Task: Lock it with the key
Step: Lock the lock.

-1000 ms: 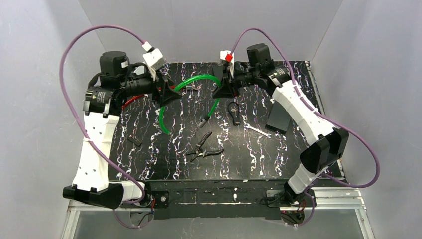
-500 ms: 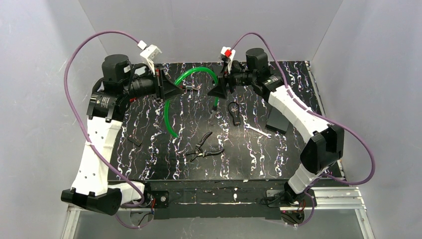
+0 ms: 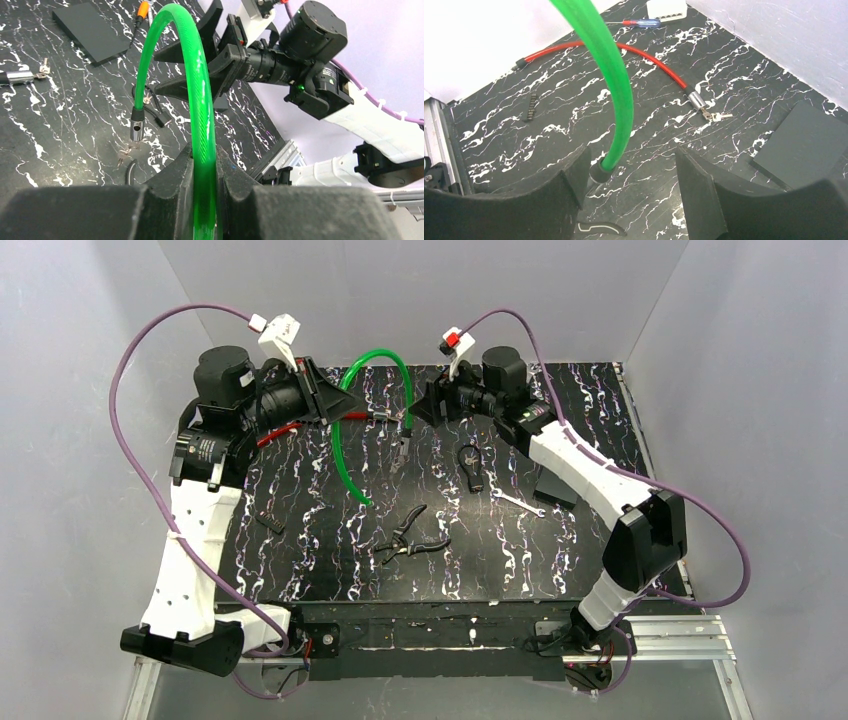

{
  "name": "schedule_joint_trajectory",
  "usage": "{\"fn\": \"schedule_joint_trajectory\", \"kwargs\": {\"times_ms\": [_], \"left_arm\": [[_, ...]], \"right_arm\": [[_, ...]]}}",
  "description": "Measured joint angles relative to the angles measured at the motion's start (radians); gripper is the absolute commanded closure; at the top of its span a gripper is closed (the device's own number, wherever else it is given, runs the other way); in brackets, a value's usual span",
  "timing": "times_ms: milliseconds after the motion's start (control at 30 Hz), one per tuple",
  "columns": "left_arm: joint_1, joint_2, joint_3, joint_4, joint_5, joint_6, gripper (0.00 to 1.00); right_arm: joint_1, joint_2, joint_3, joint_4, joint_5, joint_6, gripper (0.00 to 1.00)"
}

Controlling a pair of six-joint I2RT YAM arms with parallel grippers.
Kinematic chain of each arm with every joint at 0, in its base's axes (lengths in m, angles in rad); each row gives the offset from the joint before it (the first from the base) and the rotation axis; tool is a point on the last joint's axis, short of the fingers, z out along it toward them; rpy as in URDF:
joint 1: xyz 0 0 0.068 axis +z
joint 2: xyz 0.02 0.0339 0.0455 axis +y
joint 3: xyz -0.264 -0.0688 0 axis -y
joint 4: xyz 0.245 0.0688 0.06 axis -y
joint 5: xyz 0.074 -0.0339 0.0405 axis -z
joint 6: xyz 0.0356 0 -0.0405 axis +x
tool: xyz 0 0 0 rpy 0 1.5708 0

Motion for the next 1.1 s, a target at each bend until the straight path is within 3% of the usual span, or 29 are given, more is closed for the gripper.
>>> {"fn": "schedule_joint_trajectory", "kwargs": {"times_ms": [300,567,900,967,1100], "left_arm": [[0.000,0.000,0.006,0.002,-0.034,-0.029,1.00],[0.000,0.000,0.007,0.014,-0.031,-0.056,1.00],[0.000,0.000,0.017,0.024,-0.021,-0.080,1.00],[0.000,0.000,0.018,0.027,-0.017,-0.083,1.00],[0.000,0.000,0.018,0.030,-0.014,-0.089,1.00]], "right_arm": [[0.010,0.000,0.000,-0.001,0.048,0.009,0.31],[0.013,0.001,0.000,0.001,0.070,0.015,0.49],[0.020,0.042,0.000,0.022,0.080,0.037,0.47],[0.022,0.049,0.000,0.021,0.079,0.040,0.56],[0.026,0.052,0.000,0.022,0.079,0.046,0.83]]}}
